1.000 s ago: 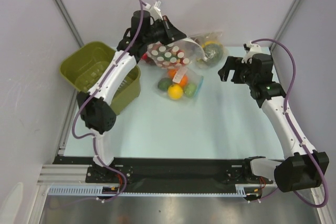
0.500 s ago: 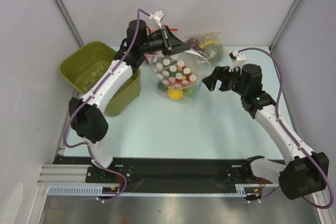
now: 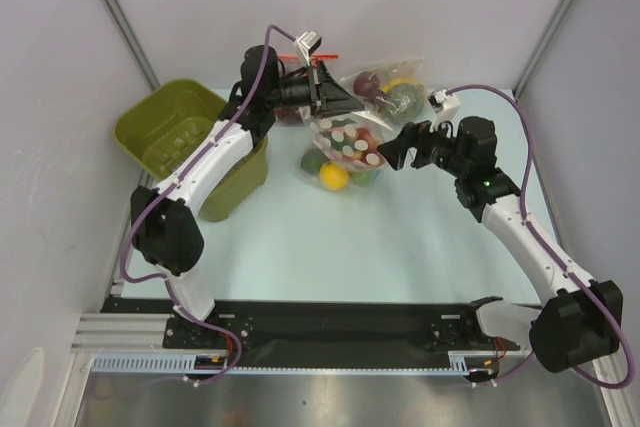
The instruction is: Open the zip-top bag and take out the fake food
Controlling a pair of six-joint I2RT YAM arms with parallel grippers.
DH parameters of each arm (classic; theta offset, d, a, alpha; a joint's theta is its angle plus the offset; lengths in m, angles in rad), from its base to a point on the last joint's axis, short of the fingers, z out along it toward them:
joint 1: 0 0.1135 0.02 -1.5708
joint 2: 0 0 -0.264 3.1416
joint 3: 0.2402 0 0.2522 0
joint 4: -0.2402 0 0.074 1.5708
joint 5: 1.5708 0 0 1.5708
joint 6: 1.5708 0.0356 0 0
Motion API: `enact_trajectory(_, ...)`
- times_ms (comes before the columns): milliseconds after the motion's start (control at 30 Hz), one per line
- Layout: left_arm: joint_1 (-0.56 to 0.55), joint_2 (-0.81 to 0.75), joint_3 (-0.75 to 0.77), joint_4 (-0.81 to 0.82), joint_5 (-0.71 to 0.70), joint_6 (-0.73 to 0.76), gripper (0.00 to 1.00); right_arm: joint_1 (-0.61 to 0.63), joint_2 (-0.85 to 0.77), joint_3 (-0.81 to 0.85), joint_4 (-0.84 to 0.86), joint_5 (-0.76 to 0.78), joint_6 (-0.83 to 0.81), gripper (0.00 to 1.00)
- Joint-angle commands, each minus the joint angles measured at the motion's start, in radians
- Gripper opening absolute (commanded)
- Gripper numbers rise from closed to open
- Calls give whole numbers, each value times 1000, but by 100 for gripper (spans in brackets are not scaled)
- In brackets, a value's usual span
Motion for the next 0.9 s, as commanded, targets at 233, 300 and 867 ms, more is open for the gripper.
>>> enact_trajectory(233,-2,-36,8,9,79,32,0,65,88,192,-171,-144,-99,61)
enact_trajectory(300,-2,-33,14,-14,74,51,0,79,80,192,-185,-130,-96,53)
enact_trajectory(867,-45,-322,-16,-213,-265,848,95,110,244,607,-711,-313,-246,0)
